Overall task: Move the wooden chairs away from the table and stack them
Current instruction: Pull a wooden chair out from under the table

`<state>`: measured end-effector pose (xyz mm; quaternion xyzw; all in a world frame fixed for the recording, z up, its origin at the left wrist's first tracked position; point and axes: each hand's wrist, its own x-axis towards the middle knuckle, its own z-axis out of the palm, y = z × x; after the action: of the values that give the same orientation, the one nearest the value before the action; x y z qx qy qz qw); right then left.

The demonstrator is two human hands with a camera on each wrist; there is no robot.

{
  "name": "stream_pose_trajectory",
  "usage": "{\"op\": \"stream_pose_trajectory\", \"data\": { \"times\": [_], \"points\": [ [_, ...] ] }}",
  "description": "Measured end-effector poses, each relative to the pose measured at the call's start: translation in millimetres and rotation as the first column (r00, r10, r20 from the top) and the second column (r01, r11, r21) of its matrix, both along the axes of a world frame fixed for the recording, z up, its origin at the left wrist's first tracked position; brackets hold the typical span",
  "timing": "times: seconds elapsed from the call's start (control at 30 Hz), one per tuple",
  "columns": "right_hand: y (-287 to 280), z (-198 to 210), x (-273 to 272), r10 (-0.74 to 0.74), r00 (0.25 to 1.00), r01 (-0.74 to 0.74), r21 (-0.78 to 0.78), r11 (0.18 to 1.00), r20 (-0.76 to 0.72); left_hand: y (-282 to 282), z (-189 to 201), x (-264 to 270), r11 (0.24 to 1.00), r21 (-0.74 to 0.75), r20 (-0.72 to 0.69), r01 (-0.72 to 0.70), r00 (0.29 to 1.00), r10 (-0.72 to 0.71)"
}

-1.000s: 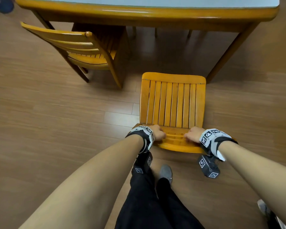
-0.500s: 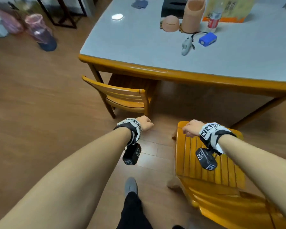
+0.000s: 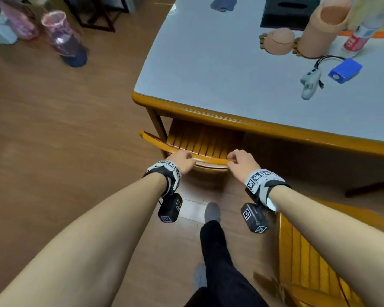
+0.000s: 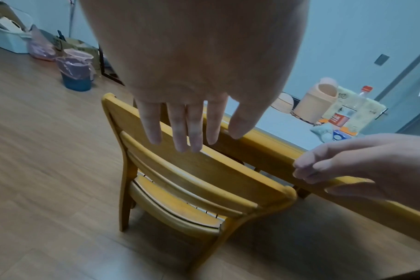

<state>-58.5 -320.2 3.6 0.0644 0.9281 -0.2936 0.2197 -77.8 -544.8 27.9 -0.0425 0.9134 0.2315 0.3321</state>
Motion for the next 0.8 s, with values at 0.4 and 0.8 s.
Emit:
{"op": "stream_pose_trajectory", "data": {
  "times": [0.4, 0.8],
  "points": [
    [-58.6, -81.5, -101.0, 0.183, 0.863, -0.218, 0.021, 0.976, 0.47, -45.5, -71.5, -121.9, 0.858, -0.282, 0.258, 0.43, 0.895, -0.364],
    [-81.6, -96.3, -115.3, 0.153, 0.757, -0.269, 0.09, 0.959, 0.635, -70.7, -89.6, -160.3, 0.785, -0.262, 0.458, 0.562, 0.788, -0.411]
  ]
}}
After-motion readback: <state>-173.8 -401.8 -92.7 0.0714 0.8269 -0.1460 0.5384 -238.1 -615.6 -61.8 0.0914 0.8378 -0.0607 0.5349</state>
